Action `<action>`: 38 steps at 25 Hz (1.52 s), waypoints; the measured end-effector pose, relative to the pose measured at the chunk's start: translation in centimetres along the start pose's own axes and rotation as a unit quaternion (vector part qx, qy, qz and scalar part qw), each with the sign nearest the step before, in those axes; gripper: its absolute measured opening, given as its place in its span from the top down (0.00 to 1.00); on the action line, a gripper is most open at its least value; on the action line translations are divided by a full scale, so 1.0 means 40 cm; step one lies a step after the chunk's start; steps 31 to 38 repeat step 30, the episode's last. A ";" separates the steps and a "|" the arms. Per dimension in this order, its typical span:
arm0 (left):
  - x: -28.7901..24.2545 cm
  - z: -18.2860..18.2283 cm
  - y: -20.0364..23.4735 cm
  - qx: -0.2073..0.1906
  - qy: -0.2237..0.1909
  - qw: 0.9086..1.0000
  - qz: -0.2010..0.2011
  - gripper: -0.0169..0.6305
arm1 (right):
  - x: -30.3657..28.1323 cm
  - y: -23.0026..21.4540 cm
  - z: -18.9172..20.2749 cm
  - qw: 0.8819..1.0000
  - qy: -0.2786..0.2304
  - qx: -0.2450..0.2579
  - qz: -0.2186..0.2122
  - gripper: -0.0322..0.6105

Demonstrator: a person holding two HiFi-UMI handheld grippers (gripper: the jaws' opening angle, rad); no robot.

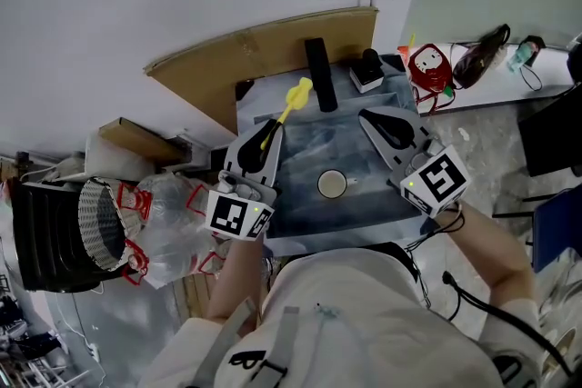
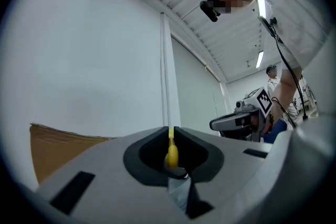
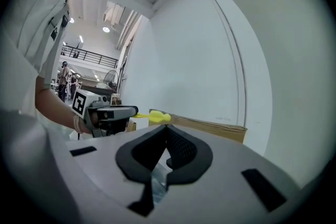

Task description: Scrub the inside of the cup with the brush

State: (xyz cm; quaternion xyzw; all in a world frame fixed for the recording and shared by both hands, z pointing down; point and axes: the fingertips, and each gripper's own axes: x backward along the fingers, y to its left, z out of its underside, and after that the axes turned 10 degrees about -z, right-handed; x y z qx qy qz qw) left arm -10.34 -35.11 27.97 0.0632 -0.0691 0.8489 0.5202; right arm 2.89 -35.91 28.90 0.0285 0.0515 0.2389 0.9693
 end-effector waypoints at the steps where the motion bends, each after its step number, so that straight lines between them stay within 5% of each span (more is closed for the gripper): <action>1: 0.000 0.000 -0.001 0.001 0.000 1.000 0.001 0.92 | -0.002 0.003 0.001 1.000 0.000 -0.001 -0.001 0.92; 38: 0.027 0.017 0.023 0.014 0.014 1.000 0.024 0.92 | -0.048 0.064 0.007 1.000 0.014 -0.015 -0.010 0.93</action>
